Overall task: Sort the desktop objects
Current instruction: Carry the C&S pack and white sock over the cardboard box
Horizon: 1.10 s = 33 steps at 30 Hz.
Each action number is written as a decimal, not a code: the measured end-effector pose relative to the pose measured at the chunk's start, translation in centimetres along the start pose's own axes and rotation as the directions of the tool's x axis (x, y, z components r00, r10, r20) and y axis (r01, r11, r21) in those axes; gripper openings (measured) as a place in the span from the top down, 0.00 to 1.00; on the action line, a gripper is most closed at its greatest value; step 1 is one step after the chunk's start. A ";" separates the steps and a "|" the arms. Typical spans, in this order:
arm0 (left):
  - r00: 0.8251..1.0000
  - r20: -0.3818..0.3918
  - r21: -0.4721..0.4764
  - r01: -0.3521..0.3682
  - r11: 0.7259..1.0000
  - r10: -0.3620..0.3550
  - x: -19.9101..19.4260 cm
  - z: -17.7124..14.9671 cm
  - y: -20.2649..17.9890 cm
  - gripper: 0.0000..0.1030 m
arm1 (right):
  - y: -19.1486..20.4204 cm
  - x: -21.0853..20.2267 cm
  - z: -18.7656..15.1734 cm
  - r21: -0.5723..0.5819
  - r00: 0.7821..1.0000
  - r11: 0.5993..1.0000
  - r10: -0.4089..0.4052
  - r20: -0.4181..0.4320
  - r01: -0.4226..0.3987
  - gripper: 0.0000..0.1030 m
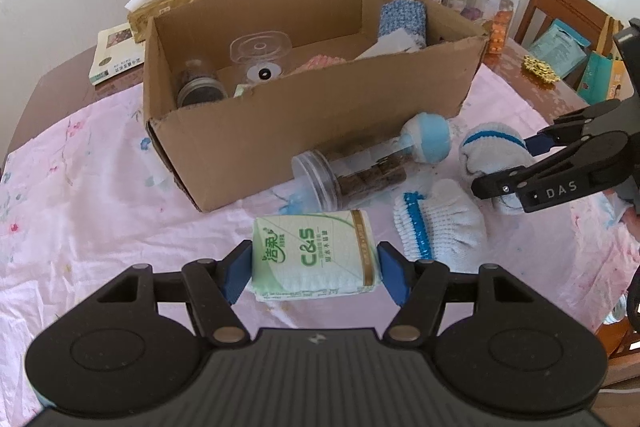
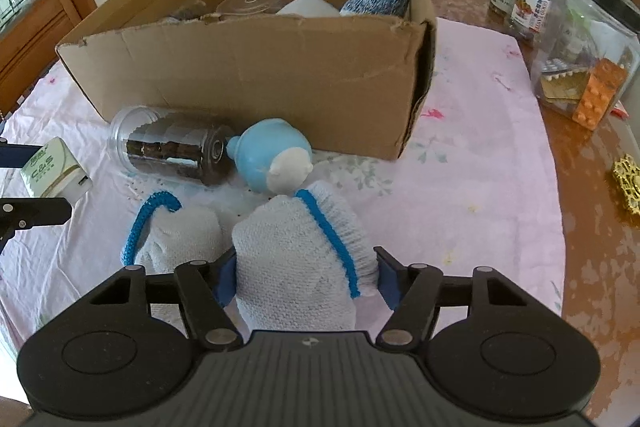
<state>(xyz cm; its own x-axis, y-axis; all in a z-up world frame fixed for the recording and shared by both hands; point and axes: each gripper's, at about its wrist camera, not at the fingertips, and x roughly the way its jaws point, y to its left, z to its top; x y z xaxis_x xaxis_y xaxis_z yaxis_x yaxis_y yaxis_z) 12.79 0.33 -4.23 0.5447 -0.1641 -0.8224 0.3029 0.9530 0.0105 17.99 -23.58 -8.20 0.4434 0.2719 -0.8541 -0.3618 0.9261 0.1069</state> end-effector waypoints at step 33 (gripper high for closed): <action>0.988 0.132 0.155 0.063 0.986 -0.083 -3.0 11.7 -0.1 0.36 | 2.3 -8.5 9.0 -0.132 0.974 0.991 0.012 0.228 0.019 0.31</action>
<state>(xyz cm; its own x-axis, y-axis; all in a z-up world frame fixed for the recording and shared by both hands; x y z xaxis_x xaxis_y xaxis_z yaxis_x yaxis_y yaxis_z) 20.23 -2.25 4.88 0.6159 -0.2752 -0.7382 0.4539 0.8898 0.0470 20.77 -21.45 3.85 0.6145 0.3350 -0.7142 -0.4585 0.8884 0.0222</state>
